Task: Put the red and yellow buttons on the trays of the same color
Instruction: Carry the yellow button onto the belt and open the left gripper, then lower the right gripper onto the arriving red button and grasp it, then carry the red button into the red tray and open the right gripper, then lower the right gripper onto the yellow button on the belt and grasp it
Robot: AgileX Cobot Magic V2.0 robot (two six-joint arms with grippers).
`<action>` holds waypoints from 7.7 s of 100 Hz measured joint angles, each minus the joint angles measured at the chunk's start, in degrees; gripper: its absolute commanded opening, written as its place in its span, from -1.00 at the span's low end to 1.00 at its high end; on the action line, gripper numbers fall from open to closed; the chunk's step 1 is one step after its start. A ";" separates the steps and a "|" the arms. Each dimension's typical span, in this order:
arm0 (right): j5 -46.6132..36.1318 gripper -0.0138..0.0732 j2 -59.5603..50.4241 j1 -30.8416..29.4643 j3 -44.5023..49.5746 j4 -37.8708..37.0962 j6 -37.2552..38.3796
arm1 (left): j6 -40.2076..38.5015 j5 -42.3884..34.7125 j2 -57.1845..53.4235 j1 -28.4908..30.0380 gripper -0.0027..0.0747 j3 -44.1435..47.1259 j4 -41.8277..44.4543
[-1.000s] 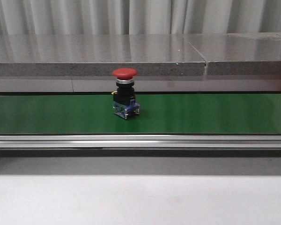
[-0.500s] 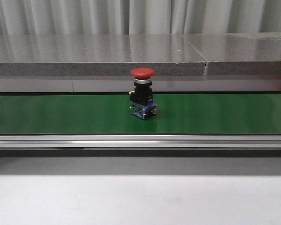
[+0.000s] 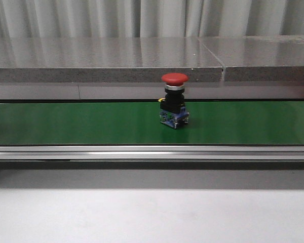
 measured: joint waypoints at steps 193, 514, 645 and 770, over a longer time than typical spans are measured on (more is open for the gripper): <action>5.38 0.79 0.10 0.00 0.00 0.26 -0.10 | -0.18 -4.95 -55.26 -6.91 -0.98 43.55 0.05; 26.18 -0.50 85.43 -24.23 -79.50 2.17 -0.80 | -0.28 -4.95 -55.26 -6.91 -0.98 43.55 -0.04; 32.64 0.68 71.04 -24.75 -79.71 4.99 -0.79 | -0.30 -4.95 -55.26 -6.91 -0.98 43.55 -0.04; 37.34 0.68 33.39 -8.02 -36.12 6.92 -5.20 | -0.40 -4.95 -55.26 -6.91 -0.98 43.55 -0.04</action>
